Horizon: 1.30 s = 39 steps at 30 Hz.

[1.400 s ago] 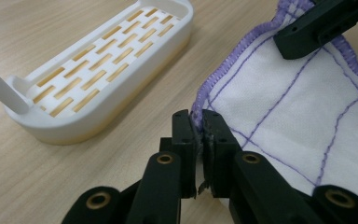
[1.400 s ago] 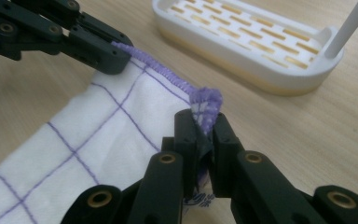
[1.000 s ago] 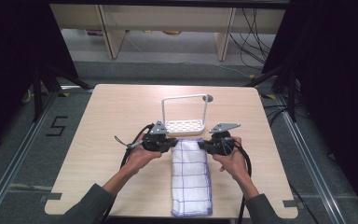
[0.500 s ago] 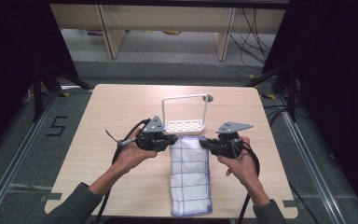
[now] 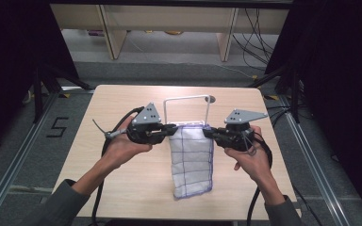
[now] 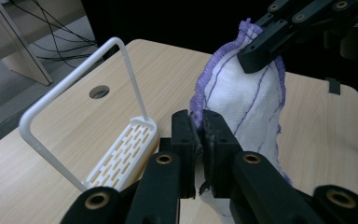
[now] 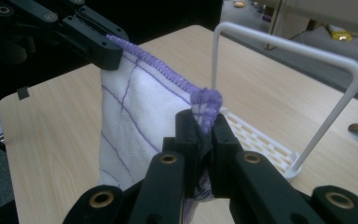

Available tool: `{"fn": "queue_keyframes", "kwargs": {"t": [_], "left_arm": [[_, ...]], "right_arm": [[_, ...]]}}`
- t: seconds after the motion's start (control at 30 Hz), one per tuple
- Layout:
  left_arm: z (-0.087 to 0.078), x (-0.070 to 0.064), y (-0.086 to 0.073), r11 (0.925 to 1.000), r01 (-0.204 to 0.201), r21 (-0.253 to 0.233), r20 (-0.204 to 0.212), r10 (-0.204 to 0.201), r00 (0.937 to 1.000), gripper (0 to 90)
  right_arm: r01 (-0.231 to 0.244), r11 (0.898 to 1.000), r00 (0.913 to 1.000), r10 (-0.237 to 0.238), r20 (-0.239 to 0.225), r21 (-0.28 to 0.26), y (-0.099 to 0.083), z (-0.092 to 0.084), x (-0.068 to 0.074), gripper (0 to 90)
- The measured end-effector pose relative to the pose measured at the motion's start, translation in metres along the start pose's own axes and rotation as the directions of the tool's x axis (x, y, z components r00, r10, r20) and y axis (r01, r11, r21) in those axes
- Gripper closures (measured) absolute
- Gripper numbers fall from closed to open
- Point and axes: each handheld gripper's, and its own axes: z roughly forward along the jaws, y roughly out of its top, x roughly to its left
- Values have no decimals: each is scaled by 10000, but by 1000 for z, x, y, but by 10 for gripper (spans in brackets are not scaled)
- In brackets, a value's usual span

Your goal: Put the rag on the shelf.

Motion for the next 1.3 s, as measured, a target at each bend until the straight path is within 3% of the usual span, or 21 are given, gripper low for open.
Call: {"fn": "queue_keyframes", "kwargs": {"t": [0.23,0.57,0.63,0.8,0.83,0.9,1.07,1.1,1.2,1.3], "left_arm": [[-10,12,19,9999,44,-146,-234,-47,9997,835],[-13,38,47,9987,349,-372,-806,-378,9960,835],[-13,43,52,9984,412,-376,-955,-447,9944,836],[-11,58,64,9976,577,-392,-1244,-622,9903,838],[-10,61,66,9971,630,-425,-1306,-681,9891,838],[-9,66,70,9969,658,-441,-1409,-714,9874,838],[-5,78,77,9953,771,-595,-1695,-861,9818,838],[-5,80,79,9950,794,-612,-1717,-888,9811,837],[-1,88,80,9909,1075,-815,-1740,-1203,9774,837],[1,93,83,9893,1160,-880,-1820,-1304,9746,837]], "right_arm": [[226,9995,9997,-227,-11,-225,28,-4,-3,853],[247,9974,9996,-236,164,-682,62,4,-25,853],[31,9979,9997,-15,247,-654,69,6,-28,853],[53,9976,9989,-21,461,-687,86,11,-37,852],[305,9970,9982,-267,542,-712,90,12,-40,853],[47,9972,9988,-11,486,-750,96,15,-43,852],[42,9968,9979,9,642,-796,107,23,-54,852],[-112,9966,9981,161,595,-820,109,25,-55,852],[89,9971,9977,-38,671,-759,116,29,-62,851],[-136,9974,9964,196,830,-713,121,31,-66,851]]}}
